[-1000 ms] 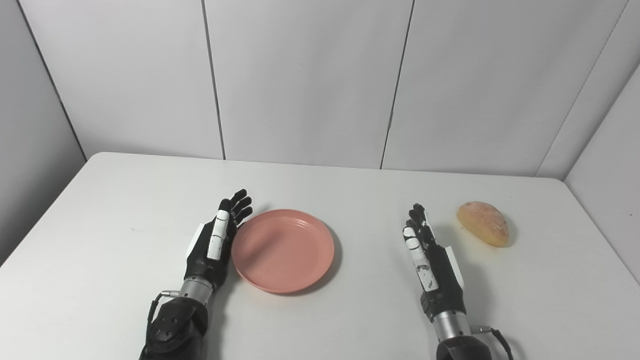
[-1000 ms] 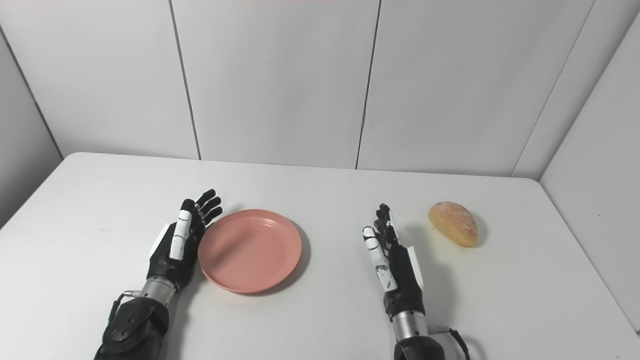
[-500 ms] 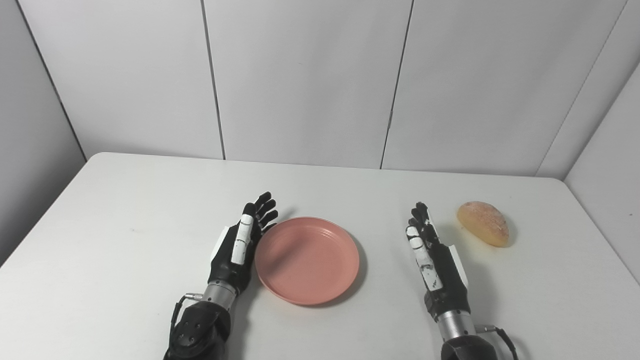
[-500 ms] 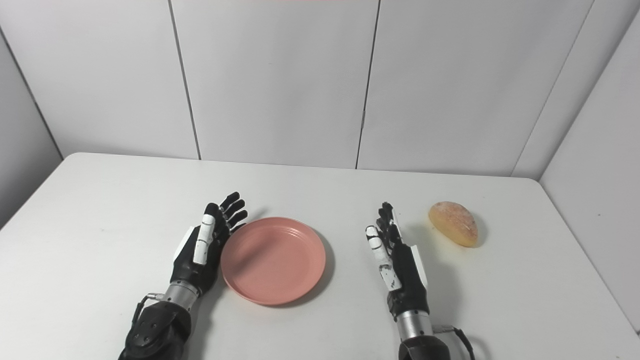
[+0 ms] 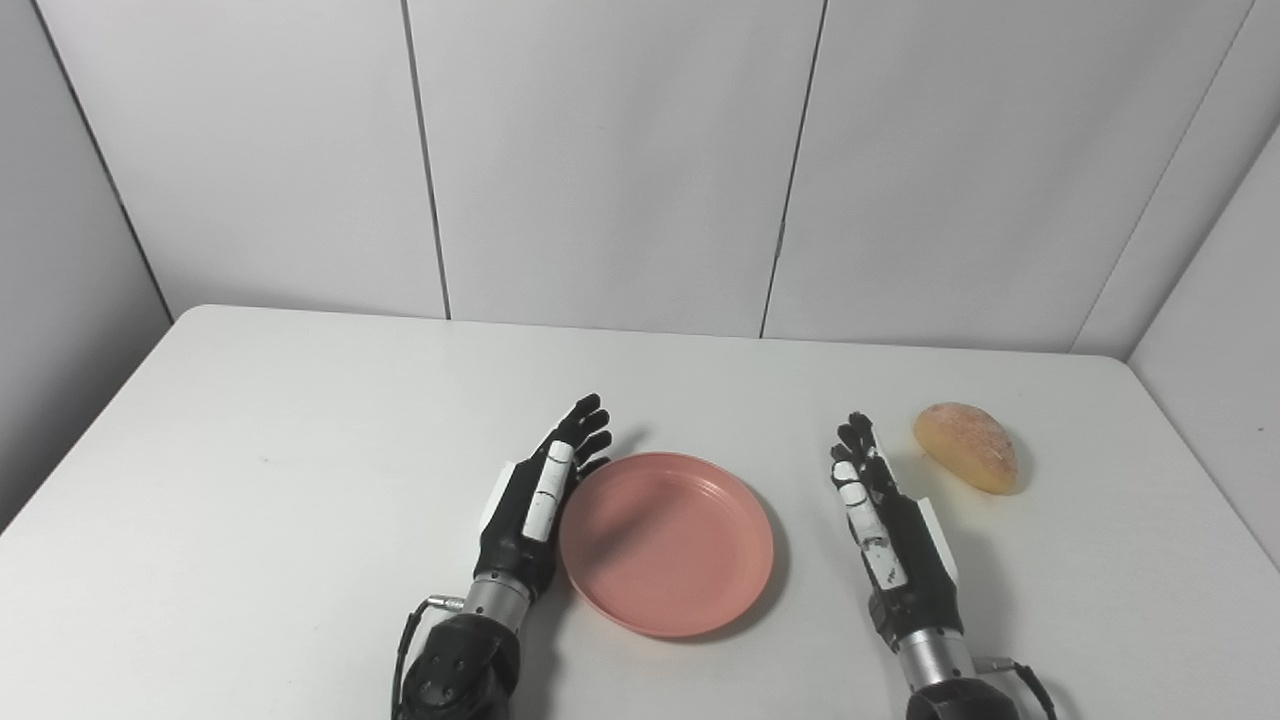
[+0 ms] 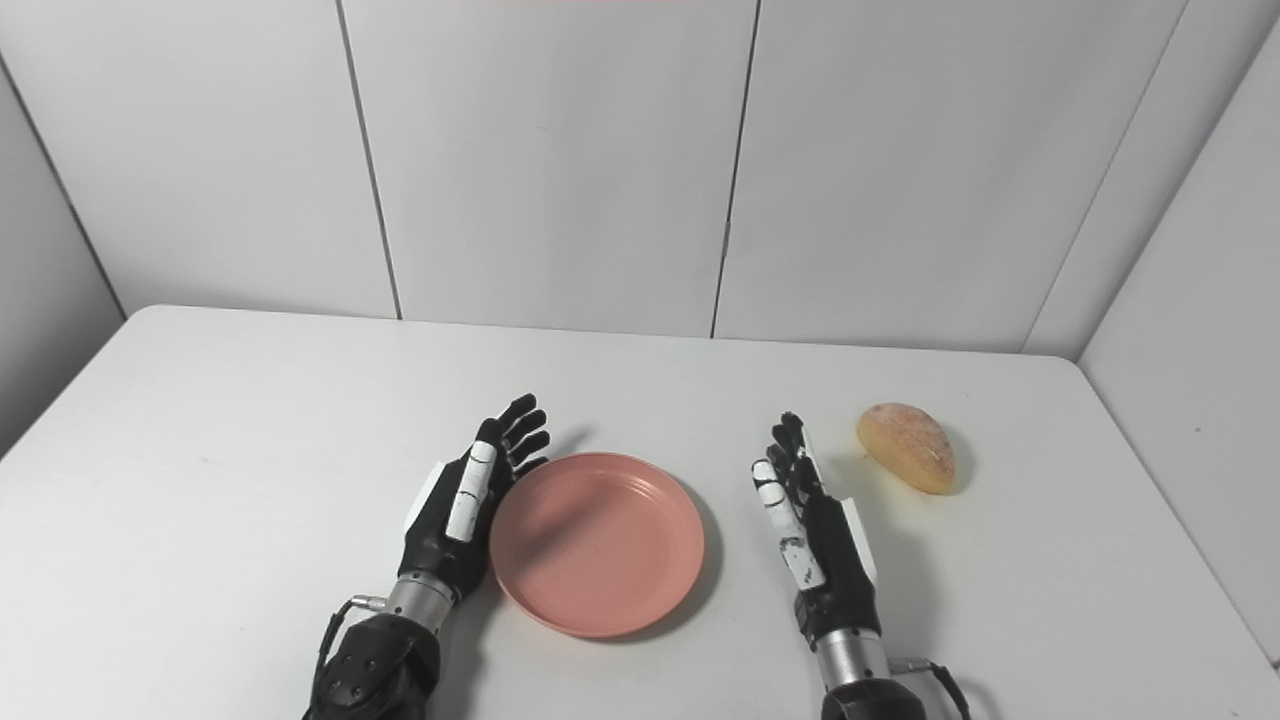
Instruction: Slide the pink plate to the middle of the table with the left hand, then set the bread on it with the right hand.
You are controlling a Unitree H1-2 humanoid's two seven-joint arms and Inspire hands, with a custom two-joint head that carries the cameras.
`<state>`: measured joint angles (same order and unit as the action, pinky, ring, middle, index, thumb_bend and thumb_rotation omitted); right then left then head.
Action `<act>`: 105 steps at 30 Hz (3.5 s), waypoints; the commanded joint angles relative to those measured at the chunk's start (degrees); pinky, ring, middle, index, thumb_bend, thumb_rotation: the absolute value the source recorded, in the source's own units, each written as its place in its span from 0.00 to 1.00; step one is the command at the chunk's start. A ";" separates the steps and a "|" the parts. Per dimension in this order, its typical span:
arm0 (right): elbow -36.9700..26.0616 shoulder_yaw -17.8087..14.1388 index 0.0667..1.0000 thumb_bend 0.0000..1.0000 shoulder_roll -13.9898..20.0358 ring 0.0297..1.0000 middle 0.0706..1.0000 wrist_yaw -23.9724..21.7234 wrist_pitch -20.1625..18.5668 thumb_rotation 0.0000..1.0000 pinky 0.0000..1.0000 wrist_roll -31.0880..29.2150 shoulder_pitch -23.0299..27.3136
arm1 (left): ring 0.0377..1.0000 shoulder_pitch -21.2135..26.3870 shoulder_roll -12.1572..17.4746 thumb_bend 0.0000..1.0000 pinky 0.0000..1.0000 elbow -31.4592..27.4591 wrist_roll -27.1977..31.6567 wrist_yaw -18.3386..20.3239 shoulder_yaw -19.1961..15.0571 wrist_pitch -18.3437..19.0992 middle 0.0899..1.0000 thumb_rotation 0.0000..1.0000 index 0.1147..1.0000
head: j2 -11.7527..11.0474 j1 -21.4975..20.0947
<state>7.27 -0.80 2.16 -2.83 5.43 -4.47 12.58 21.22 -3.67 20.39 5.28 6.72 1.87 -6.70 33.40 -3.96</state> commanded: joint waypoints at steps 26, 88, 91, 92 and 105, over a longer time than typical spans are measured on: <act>-3.77 0.03 1.00 0.60 3.80 0.99 1.00 1.54 3.68 0.81 1.00 8.33 4.04 | 0.92 -0.04 0.90 0.64 0.89 1.02 0.30 0.44 -0.14 -2.77 0.91 0.98 0.86 | -0.74 -2.85; 19.77 5.24 0.88 0.78 23.46 0.89 0.88 10.37 -7.36 0.25 0.87 41.69 21.68 | 0.95 -0.43 3.78 0.72 0.93 1.70 0.32 2.54 0.01 -4.45 0.95 1.00 0.89 | -1.79 -7.20; 21.18 5.93 0.88 0.77 23.73 0.88 0.88 10.08 -7.68 0.24 0.86 41.85 22.40 | 0.96 -0.53 3.90 0.73 0.94 1.39 0.32 2.64 0.08 -4.28 0.96 1.00 0.89 | -1.50 -7.05; 21.77 6.20 0.88 0.77 23.79 0.88 0.88 10.20 -7.76 0.24 0.86 42.00 22.67 | 0.96 -0.56 3.93 0.73 0.94 1.27 0.33 2.63 0.07 -4.22 0.96 1.00 0.90 | -1.50 -7.11; 25.11 6.74 0.86 0.72 23.35 0.79 0.86 10.39 -8.58 0.11 0.65 40.09 24.09 | 0.96 -0.79 4.21 0.73 0.95 0.53 0.12 2.54 0.08 -4.00 0.96 1.00 0.90 | -1.40 -7.11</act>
<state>33.30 6.59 24.16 5.80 -2.27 36.07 33.86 21.37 -0.13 20.60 5.79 9.20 2.00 -9.68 31.99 -11.07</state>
